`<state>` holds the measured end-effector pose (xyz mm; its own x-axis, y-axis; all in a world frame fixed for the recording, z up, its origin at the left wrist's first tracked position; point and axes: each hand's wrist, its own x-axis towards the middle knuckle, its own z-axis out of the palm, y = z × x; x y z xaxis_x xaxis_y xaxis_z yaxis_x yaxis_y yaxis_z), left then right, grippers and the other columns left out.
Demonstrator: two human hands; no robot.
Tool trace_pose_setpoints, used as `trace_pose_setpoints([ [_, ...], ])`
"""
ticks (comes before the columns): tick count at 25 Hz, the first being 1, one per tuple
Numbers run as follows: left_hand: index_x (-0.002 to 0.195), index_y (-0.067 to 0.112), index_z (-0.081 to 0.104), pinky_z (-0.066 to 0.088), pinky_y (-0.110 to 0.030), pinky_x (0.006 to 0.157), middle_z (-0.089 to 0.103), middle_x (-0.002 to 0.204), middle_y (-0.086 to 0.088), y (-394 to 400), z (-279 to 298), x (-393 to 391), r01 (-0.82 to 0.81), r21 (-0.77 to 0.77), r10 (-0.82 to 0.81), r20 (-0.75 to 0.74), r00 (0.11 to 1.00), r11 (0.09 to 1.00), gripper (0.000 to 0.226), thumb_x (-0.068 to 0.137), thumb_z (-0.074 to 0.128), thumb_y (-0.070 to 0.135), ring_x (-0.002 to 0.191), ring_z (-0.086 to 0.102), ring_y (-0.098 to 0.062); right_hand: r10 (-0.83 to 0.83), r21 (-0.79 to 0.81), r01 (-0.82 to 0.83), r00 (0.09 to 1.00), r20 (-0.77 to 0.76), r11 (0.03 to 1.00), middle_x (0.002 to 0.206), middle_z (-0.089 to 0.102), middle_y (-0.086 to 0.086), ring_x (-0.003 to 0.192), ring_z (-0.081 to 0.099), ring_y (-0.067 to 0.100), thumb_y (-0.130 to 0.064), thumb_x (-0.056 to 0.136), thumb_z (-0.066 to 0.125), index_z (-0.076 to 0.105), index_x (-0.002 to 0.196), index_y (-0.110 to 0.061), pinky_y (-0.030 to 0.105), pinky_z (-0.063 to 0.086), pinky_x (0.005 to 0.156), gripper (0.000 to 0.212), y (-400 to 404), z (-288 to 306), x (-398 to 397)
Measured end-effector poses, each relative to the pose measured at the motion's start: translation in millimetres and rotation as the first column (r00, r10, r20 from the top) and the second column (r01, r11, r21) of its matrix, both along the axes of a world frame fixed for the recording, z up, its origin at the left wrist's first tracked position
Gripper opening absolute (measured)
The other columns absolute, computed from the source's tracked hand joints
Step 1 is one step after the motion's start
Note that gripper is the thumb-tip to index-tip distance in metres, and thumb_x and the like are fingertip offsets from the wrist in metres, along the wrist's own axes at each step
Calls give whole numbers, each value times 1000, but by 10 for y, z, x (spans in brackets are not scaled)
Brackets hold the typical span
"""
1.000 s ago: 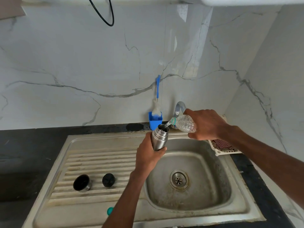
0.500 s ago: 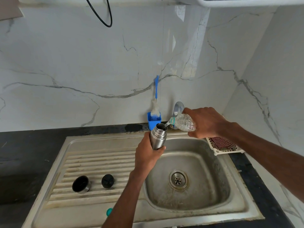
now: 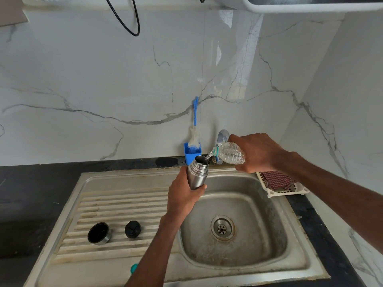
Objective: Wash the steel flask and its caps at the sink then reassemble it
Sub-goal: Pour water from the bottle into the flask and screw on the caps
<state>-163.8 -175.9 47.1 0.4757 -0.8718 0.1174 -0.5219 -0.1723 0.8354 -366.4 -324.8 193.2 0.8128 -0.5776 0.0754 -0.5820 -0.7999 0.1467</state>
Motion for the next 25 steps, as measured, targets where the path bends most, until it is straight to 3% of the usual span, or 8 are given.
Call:
trace_pose_setpoints([
  [9, 118, 36, 53, 60, -36, 78, 70, 104, 16, -11, 11, -16, -1, 8, 1, 25, 1000, 1000, 59, 72, 90, 43, 87, 68, -4, 23, -10, -23, 999, -24, 1000, 70, 39, -17, 69, 51, 14, -56, 76, 75, 46, 132, -27, 28, 35, 63, 69, -18, 65, -29],
  [14, 117, 36, 52, 60, -37, 79, 70, 104, 17, -11, 22, -34, 2, 13, -3, 31, 1000, 1000, 58, 73, 90, 42, 88, 68, -4, 37, -21, -38, 999, -37, 999, 73, 45, -16, 69, 54, 14, -57, 76, 75, 47, 132, -28, 28, 39, 64, 69, -38, 70, -32],
  [19, 120, 37, 52, 61, -39, 80, 70, 105, 17, -17, 21, -43, 6, 19, -6, 33, 999, 1000, 60, 73, 89, 44, 89, 69, -6, 46, -39, -48, 998, -44, 998, 89, 65, -11, 71, 58, 14, -61, 78, 72, 46, 134, -28, 29, 43, 64, 70, -57, 116, -48],
  [25, 124, 34, 54, 59, -35, 80, 70, 107, 16, -34, 47, -46, 5, 1, -5, 49, 999, 1000, 62, 74, 89, 42, 90, 68, -6, 52, -22, -54, 997, -48, 998, 82, 54, -17, 68, 56, 13, -60, 78, 74, 46, 128, -29, 32, 52, 67, 66, -44, 184, -35],
])
